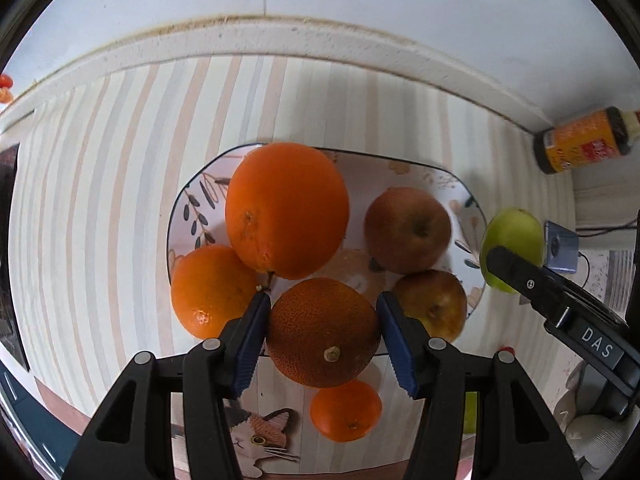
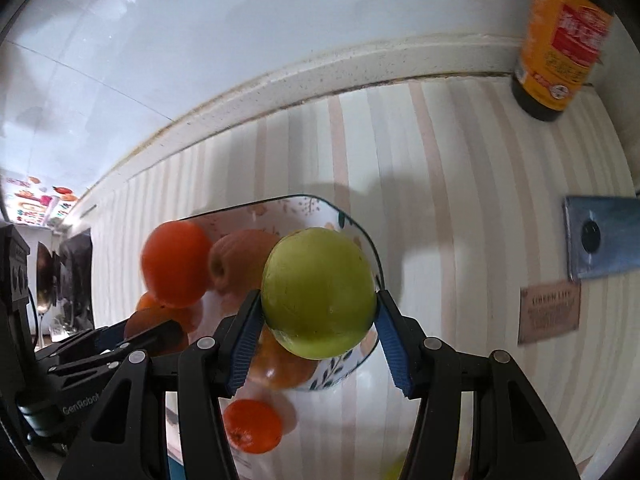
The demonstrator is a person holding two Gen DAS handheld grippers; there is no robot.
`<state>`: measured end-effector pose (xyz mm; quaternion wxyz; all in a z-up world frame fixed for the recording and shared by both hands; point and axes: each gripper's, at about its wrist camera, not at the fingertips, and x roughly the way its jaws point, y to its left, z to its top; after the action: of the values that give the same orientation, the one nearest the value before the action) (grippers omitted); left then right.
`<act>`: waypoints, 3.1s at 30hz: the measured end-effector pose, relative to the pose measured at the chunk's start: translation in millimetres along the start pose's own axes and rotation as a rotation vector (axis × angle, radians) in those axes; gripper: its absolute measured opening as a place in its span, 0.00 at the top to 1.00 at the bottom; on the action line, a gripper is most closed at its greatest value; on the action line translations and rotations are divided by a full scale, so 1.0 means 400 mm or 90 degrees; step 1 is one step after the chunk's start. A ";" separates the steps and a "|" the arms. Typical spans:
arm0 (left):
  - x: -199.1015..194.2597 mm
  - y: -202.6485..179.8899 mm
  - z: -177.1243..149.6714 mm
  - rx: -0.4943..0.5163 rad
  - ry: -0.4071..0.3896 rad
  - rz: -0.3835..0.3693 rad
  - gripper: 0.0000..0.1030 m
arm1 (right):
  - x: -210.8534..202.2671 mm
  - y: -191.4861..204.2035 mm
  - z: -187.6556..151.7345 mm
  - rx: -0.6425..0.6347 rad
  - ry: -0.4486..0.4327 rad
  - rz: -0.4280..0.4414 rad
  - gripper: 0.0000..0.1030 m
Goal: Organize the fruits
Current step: 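Drop the tangerine and green apple onto the plate, opening both tools, then lift both tools back from the plate, then grasp the loose tangerine with the left tool while the right tool grasps the green apple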
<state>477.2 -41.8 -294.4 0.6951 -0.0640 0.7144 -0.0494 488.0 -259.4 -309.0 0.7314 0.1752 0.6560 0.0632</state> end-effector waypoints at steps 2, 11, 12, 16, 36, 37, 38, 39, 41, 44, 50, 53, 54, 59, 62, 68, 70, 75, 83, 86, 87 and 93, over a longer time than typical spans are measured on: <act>0.007 0.001 -0.002 -0.014 0.001 -0.006 0.48 | 0.029 -0.001 0.017 -0.004 0.025 0.006 0.43; -0.021 -0.011 0.006 0.000 -0.027 -0.009 0.21 | 0.051 -0.002 0.016 -0.006 0.048 0.008 0.12; -0.025 -0.013 0.007 0.003 -0.035 -0.002 0.11 | 0.044 0.005 0.014 -0.017 0.046 -0.008 0.08; -0.043 -0.007 -0.002 0.015 -0.057 0.029 0.08 | 0.013 0.035 -0.007 -0.057 0.026 -0.076 0.07; -0.183 0.079 -0.234 0.024 -0.154 0.086 0.08 | -0.161 0.152 -0.249 -0.104 -0.063 -0.126 0.07; -0.196 0.077 -0.249 0.030 -0.161 0.085 0.08 | -0.175 0.160 -0.261 -0.106 -0.071 -0.125 0.07; -0.204 0.074 -0.260 0.034 -0.167 0.085 0.08 | -0.194 0.169 -0.277 -0.106 -0.080 -0.123 0.07; -0.218 0.073 -0.274 0.037 -0.175 0.085 0.08 | -0.208 0.175 -0.288 -0.107 -0.086 -0.121 0.07; -0.247 0.071 -0.307 0.042 -0.191 0.084 0.08 | -0.238 0.189 -0.314 -0.109 -0.101 -0.120 0.07; -0.284 0.074 -0.344 0.042 -0.209 0.076 0.08 | -0.283 0.207 -0.350 -0.109 -0.119 -0.116 0.07; -0.363 0.063 -0.413 0.053 -0.239 0.063 0.08 | -0.373 0.237 -0.427 -0.115 -0.155 -0.116 0.07; -0.398 0.059 -0.447 0.056 -0.254 0.057 0.08 | -0.420 0.244 -0.465 -0.112 -0.171 -0.106 0.07; -0.406 0.058 -0.457 0.054 -0.257 0.053 0.08 | -0.431 0.247 -0.473 -0.113 -0.174 -0.106 0.07; -0.440 0.058 -0.500 0.054 -0.271 0.046 0.08 | -0.501 0.266 -0.523 -0.117 -0.201 -0.099 0.07; -0.459 0.055 -0.523 0.055 -0.282 0.049 0.08 | -0.532 0.280 -0.547 -0.125 -0.213 -0.097 0.07; -0.480 0.053 -0.548 0.050 -0.293 0.047 0.08 | -0.556 0.294 -0.579 -0.131 -0.226 -0.097 0.07; -0.481 0.052 -0.552 0.049 -0.295 0.051 0.08 | -0.553 0.289 -0.579 -0.130 -0.225 -0.095 0.07; -0.478 0.050 -0.551 0.046 -0.297 0.059 0.08 | -0.546 0.286 -0.578 -0.125 -0.220 -0.086 0.07; -0.454 0.035 -0.516 0.048 -0.286 0.065 0.03 | -0.517 0.255 -0.554 -0.101 -0.206 -0.092 0.06; -0.414 0.031 -0.485 0.048 -0.272 0.078 0.00 | -0.492 0.206 -0.531 -0.074 -0.197 -0.091 0.06; -0.397 0.030 -0.474 0.046 -0.265 0.081 0.00 | -0.483 0.190 -0.524 -0.067 -0.193 -0.091 0.06; -0.249 0.021 -0.399 0.043 -0.186 0.090 0.00 | -0.365 0.043 -0.469 0.015 -0.127 -0.095 0.06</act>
<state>320.2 -20.5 -192.8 0.7951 0.0034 0.6062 -0.0149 286.8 -258.0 -181.0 0.7937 0.1398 0.5917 -0.0165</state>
